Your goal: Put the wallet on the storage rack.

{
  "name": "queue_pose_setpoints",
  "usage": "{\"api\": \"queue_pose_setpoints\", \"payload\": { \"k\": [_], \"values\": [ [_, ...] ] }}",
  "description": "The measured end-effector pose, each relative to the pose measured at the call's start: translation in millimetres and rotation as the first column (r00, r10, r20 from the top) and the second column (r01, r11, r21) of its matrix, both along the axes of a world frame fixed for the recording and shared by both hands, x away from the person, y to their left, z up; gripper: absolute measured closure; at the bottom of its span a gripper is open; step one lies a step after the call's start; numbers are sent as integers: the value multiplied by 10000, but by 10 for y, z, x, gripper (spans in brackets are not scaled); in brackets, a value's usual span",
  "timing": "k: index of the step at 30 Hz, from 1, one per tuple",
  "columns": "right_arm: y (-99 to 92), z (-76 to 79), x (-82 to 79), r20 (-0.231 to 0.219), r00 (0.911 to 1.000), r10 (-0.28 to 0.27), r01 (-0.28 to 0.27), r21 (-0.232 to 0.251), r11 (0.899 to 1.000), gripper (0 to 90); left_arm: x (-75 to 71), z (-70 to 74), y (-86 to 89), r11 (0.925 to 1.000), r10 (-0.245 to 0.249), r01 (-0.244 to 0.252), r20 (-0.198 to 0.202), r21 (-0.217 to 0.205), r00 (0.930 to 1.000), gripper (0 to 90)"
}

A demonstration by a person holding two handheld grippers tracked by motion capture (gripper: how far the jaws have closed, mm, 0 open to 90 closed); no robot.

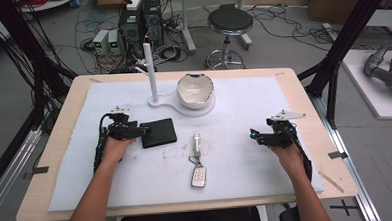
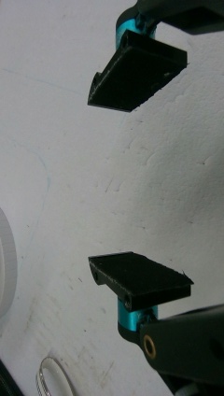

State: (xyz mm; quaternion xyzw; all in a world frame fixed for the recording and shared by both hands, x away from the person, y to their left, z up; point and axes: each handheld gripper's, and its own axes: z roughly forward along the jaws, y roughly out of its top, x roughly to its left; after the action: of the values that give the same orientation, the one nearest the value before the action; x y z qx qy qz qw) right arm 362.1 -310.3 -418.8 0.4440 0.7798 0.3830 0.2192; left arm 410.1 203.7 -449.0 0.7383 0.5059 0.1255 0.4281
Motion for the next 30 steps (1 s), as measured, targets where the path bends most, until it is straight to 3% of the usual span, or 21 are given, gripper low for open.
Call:
{"api": "queue_pose_setpoints", "payload": {
  "k": [1,6,9,10,15,21,24,26,27,30],
  "values": [
    [0,1,-2,32,10000,2,-2,-18,10000,202,-6,-4,-9,9999,-77,77,4,-78,10000,463],
    [-13,0,3,-25,9998,-189,189,-56,9998,203,-13,5,-9,9997,138,-142,-187,-209,9997,517],
    [-11,-1,6,-21,9998,-178,178,-39,9998,203,-10,-3,25,9979,306,-324,-325,-565,9990,618],
    [-11,-2,7,-16,9999,-134,134,-75,9999,204,-7,-11,58,9949,347,-386,-437,-929,9984,652],
    [-10,-5,15,-42,9999,-162,161,-38,9999,203,-8,-1,67,9846,64,-156,-533,-1741,9986,778],
    [-18,1,6,-43,9997,-231,231,1,9997,204,-66,144,107,9652,-81,140,239,-2610,9997,805],
    [-12,0,5,-65,9997,-228,228,11,9997,204,-114,267,144,9648,-99,335,914,-2608,9958,810],
    [-11,-2,7,-46,9998,-177,177,-53,9998,204,-129,314,155,9635,-114,396,1072,-2647,9942,811],
    [-9,-3,8,-56,9998,-175,174,-57,9998,204,-167,416,166,9660,-100,504,1582,-2535,9874,813],
    [-5,-4,12,-31,9999,-160,160,-26,9999,204,-198,527,146,9757,-138,566,1985,-2116,9800,813]
  ]
}}
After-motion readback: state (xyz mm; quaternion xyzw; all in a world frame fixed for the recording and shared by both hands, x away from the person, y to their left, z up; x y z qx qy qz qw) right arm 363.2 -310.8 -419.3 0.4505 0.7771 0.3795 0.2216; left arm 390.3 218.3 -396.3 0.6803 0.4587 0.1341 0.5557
